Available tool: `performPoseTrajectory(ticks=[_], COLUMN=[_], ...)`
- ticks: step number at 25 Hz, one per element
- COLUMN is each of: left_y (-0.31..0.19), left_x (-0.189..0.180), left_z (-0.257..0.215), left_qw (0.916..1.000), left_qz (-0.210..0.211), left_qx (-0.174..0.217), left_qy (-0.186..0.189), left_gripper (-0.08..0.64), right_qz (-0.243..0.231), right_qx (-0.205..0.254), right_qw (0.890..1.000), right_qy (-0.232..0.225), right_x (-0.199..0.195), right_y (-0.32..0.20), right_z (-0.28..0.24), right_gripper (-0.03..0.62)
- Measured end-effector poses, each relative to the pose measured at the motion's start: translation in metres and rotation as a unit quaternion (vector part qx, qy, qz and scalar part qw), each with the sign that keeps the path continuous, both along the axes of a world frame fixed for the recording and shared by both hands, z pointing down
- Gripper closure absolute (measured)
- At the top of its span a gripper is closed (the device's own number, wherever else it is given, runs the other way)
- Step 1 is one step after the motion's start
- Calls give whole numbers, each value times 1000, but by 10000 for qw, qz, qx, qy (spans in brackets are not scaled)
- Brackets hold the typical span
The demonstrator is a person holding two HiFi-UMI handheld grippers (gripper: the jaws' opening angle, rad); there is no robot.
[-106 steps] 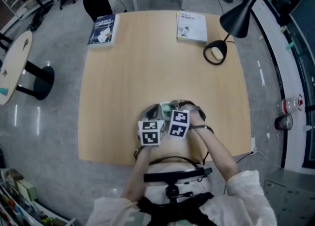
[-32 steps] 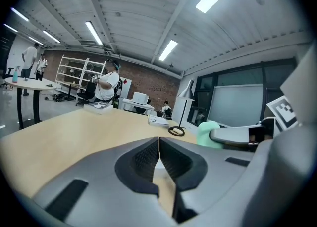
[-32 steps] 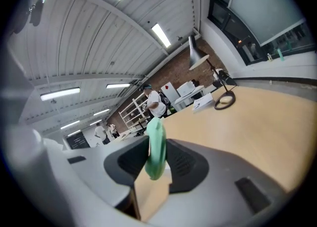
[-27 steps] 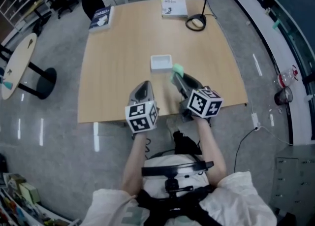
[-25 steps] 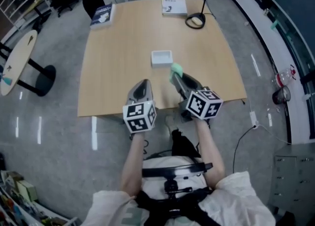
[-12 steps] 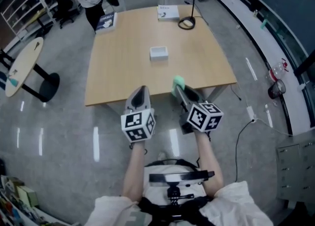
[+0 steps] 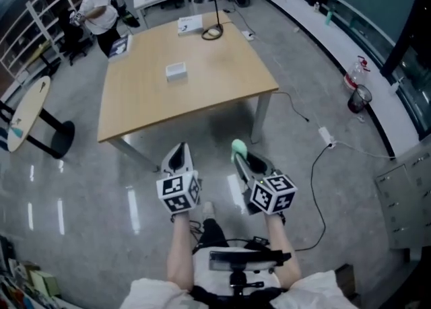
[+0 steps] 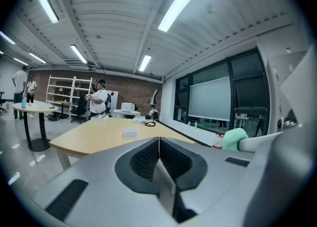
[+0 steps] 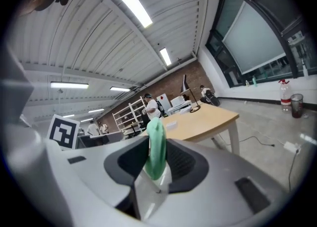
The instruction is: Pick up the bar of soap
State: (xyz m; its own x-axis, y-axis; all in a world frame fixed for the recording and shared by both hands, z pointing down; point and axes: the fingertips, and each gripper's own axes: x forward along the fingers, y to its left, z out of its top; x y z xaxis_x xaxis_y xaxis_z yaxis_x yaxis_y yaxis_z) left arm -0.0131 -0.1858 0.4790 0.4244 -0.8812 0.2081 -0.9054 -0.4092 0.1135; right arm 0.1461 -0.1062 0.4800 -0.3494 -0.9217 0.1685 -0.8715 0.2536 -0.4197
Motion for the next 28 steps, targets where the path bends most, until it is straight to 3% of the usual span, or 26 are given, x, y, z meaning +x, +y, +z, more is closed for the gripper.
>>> performPoseTrajectory(ticks=[3,6,16,20,23,28], left_y=[59,103,203,270,329,428], left_x=[8,8,-18,-33,-57,-95], left_z=[0,-10,-69,-55,-60,-62], left_qw=[9995,9995,9957,9968,9952,9952], left_qz=[-156,-270,-497,-345,-350,-478], left_qx=[-16,57,735,714,911,730], left_qy=[263,178,278,115,37,448], left_gripper=[545,545,545,545,545,545], right_qz=[-11,-221,-562,-616,-593,-453], right_qx=[-23,-7,549,751,968,938], right_qw=[9998,9996,9956,9946,9932,9946], right_qy=[-205,-155,-513,-365,-272,-48], right_x=[20,16,-16,-38,-55,-86], right_y=[60,99,175,215,253,343], right_z=[1,-7,-52,-59,-80,-96], right_gripper=[479,479,479,479,479,479])
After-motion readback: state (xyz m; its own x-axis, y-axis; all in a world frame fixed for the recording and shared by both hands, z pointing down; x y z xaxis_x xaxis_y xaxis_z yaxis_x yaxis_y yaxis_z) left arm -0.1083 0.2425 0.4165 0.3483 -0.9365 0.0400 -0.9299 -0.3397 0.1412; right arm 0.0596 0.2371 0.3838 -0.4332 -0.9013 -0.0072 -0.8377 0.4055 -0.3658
